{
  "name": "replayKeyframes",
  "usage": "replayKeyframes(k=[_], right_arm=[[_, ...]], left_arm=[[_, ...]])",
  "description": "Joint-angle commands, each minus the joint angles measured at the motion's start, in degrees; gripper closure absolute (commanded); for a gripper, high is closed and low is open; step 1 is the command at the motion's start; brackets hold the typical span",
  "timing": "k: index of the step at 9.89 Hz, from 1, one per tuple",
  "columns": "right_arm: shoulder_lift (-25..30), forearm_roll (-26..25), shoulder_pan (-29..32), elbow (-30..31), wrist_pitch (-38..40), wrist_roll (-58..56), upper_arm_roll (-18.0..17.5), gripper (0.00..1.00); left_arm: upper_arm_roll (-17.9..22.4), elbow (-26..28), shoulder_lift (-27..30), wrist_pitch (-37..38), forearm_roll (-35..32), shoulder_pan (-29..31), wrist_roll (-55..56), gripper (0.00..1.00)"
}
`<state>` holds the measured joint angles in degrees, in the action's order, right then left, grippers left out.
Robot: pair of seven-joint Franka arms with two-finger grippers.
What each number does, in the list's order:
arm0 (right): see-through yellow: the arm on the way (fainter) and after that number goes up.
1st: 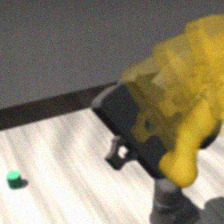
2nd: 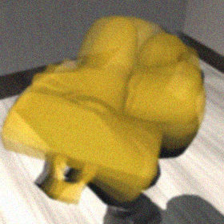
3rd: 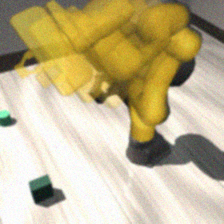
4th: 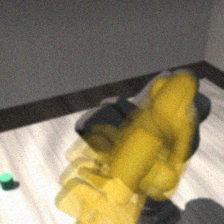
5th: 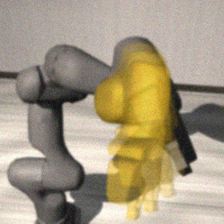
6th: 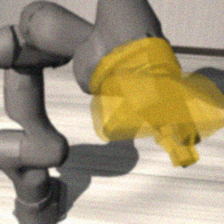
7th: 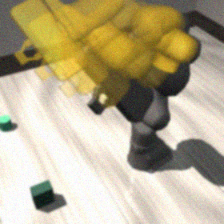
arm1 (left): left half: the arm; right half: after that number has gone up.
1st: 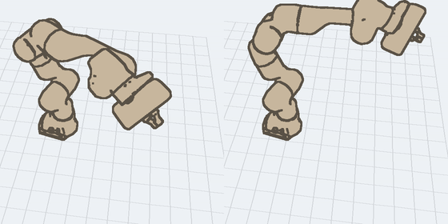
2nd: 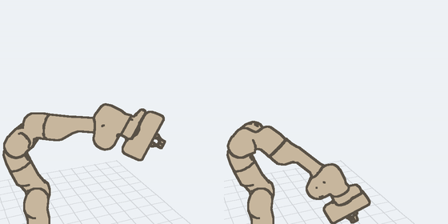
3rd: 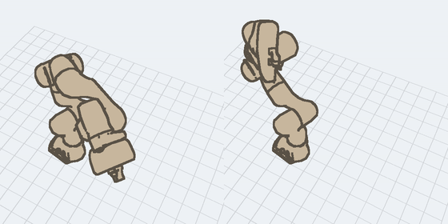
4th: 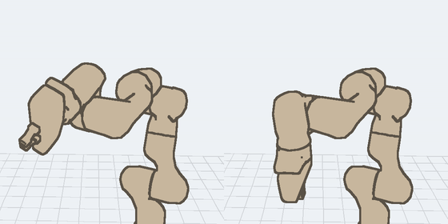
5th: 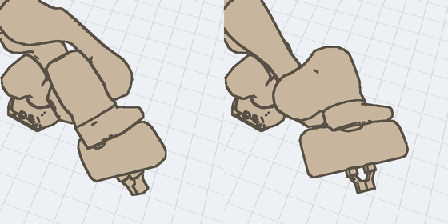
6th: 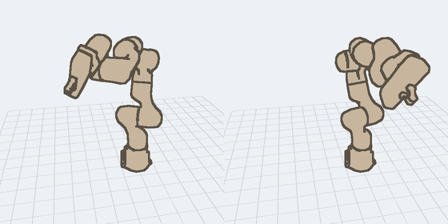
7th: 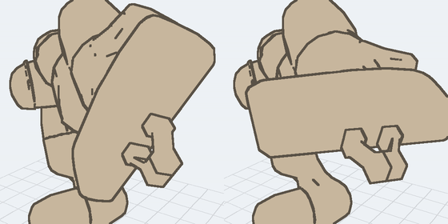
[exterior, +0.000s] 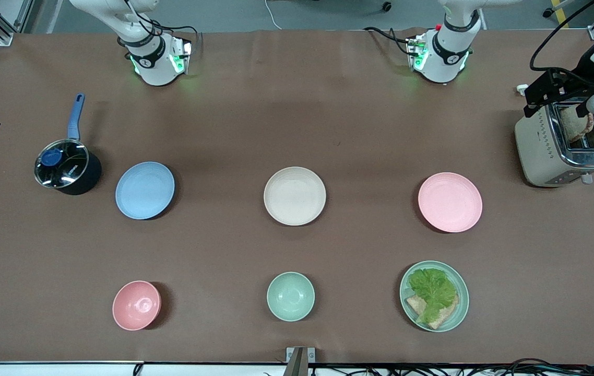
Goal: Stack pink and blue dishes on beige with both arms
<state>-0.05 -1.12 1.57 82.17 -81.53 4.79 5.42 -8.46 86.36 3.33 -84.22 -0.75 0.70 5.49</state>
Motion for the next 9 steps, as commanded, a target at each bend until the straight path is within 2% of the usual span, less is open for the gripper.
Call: replayKeyframes(k=[1, 4, 6, 7, 9], right_arm=[[0.0, -0.6, 0.0, -0.4, 0.6, 0.3, -0.3, 0.0], [0.0, -0.6, 0.0, -0.4, 0.6, 0.3, -0.3, 0.0], [0.0, -0.6, 0.2, 0.6, 0.7, -0.4, -0.2, 0.0], [-0.6, 0.1, 0.0, 3.2, -0.4, -0.8, -0.2, 0.0], [-2.9, 2.7, -0.1, 11.6, -11.0, -5.4, -0.1, 0.0]], left_arm=[[-0.1, 0.1, -1.4, 0.5, -0.9, -0.1, -1.0, 0.0], [0.1, -0.1, -3.6, 0.1, -0.9, 0.2, -5.4, 0.0], [0.2, 1.7, -7.3, -2.4, -0.9, 3.6, -7.6, 0.0], [0.2, 5.4, -7.6, -7.0, -0.9, 5.4, -8.3, 0.0], [0.2, 16.3, -8.9, -19.9, -0.9, 7.2, -9.1, 0.0]])
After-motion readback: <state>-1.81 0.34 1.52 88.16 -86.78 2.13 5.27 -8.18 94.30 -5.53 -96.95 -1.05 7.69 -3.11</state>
